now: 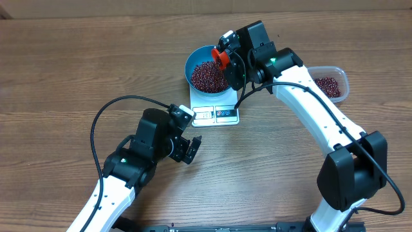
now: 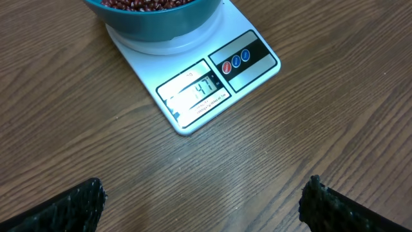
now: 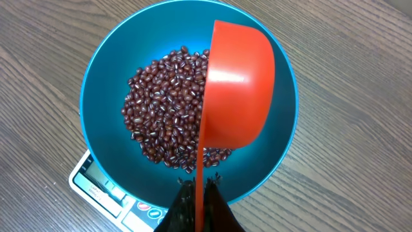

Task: Scoop item into bowl and weigh 150g on scale
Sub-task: 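Hold the scoop tipped over the bowl and shake out remaining beans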

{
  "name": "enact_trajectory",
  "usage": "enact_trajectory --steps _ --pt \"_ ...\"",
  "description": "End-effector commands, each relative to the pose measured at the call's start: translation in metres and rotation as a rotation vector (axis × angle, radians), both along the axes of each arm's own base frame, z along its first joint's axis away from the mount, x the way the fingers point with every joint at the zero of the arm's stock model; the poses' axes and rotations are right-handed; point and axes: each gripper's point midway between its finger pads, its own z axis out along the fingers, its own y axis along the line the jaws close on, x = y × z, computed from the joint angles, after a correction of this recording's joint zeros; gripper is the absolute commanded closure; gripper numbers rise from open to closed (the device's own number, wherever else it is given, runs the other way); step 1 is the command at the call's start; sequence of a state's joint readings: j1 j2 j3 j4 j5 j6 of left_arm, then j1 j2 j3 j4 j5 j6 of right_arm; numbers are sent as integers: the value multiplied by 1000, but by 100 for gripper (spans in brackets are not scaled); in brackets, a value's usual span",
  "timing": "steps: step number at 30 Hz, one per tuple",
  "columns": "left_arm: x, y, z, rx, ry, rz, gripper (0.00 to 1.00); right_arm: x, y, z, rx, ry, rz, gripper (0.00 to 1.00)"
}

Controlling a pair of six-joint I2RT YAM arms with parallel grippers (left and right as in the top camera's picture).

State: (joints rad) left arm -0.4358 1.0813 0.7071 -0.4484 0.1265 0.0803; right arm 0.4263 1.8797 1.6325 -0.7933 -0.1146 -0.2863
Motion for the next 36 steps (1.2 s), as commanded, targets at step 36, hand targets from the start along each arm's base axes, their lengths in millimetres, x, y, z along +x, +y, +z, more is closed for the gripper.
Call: enact_trajectory --steps 36 --pt "1 2 -3 2 8 14 1 6 1 15 -41 -79 83 96"
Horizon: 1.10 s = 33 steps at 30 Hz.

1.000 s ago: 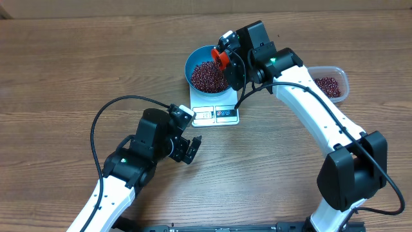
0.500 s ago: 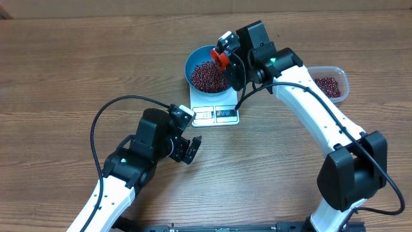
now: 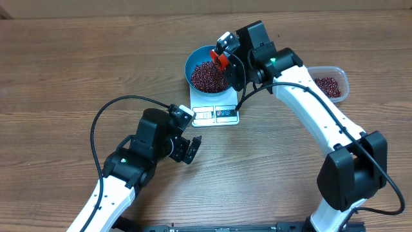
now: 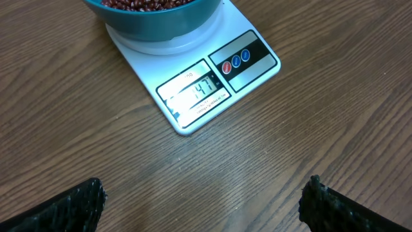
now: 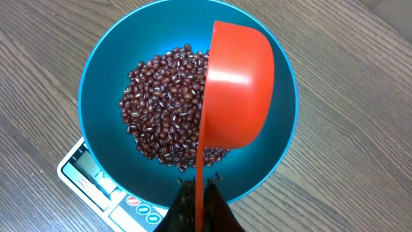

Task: Scoop item into bowl and weigh 150g on scale
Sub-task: 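Hold the scoop tipped over the bowl and shake out remaining beans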

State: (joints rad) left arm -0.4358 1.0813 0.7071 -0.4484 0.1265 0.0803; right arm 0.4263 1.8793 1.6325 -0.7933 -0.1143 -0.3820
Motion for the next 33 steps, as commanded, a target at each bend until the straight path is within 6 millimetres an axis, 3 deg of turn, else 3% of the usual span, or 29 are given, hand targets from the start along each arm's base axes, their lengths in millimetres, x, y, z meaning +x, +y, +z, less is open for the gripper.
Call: enact_trajectory --steps 1,33 --pt "1 2 -3 2 8 14 1 6 1 15 2 -46 9 96" --pt "1 2 -3 2 8 14 1 7 6 17 35 -46 15 96"
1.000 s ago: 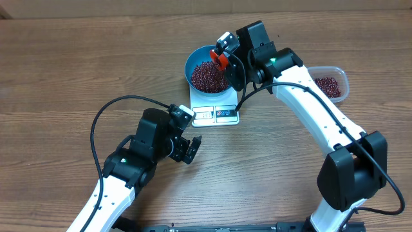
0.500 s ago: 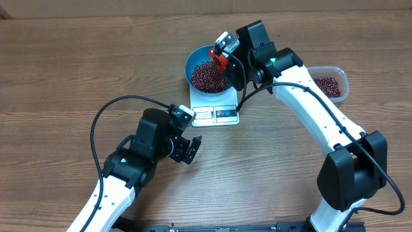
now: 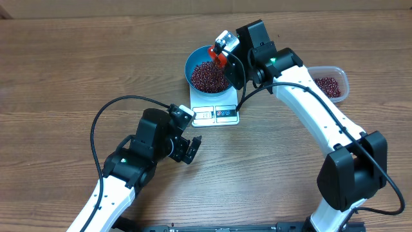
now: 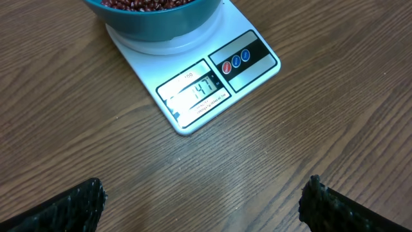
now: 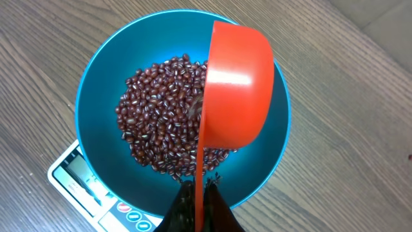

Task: Scoop item into bowl and weigh 150g on scale
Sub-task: 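Hold the scoop tipped over the bowl and shake out remaining beans, then move the empty scoop with the right gripper back toward the bean tub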

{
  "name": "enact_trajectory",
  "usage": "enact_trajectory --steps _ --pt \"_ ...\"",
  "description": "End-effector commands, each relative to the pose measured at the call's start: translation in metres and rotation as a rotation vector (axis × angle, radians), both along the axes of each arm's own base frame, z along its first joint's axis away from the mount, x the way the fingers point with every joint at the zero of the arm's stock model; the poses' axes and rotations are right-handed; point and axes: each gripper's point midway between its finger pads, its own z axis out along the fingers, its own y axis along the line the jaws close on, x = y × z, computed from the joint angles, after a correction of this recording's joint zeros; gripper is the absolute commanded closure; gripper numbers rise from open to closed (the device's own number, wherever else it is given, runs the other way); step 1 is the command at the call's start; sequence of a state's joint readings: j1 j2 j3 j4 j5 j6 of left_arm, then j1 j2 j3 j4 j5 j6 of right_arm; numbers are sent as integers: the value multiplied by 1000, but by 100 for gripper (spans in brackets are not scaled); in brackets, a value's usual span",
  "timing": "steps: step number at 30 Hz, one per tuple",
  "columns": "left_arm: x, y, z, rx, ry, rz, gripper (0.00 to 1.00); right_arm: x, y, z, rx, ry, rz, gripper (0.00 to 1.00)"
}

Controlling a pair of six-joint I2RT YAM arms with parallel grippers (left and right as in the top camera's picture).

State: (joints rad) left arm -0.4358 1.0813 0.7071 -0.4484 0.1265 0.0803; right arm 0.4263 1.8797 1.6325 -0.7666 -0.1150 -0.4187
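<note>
A blue bowl [image 3: 193,61] of red beans [image 3: 207,77] stands on the white scale [image 3: 222,115], whose display [image 4: 196,90] shows digits. My right gripper [image 5: 200,193] is shut on the handle of the red scoop [image 5: 237,96], which is tipped on its side over the bowl's right part; the scoop [image 3: 221,57] also shows from overhead. The bowl [image 5: 103,84] fills the right wrist view. Near the front, my left gripper [image 4: 203,203] hangs open over bare table, empty, below the scale.
A clear plastic tub [image 3: 340,74] with more red beans sits at the right, behind my right arm. The wooden table [image 3: 64,77] spreads to the left. A black cable loops by my left arm [image 3: 96,129].
My right gripper with the scoop has risen a little over the bowl, which looks smaller in the wrist view. The left arm has not moved and the display looks unchanged.
The scoop was held tipped low over the beans in the bowl. A moment later it stood slightly higher, still tipped. Now it is higher again above the bowl. The left gripper stayed open below the scale throughout.
</note>
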Motion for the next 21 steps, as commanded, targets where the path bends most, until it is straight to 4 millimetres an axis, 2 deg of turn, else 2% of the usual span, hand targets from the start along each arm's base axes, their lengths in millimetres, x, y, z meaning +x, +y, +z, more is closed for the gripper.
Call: enact_trajectory --steps 1,12,21 --pt "1 2 -3 2 8 14 1 0 4 14 50 1 -12 96" --pt "1 2 -3 2 8 14 1 -3 0 16 189 98 -36 96" --pt "1 2 -3 2 8 14 0 -1 -5 18 217 109 -39 96"
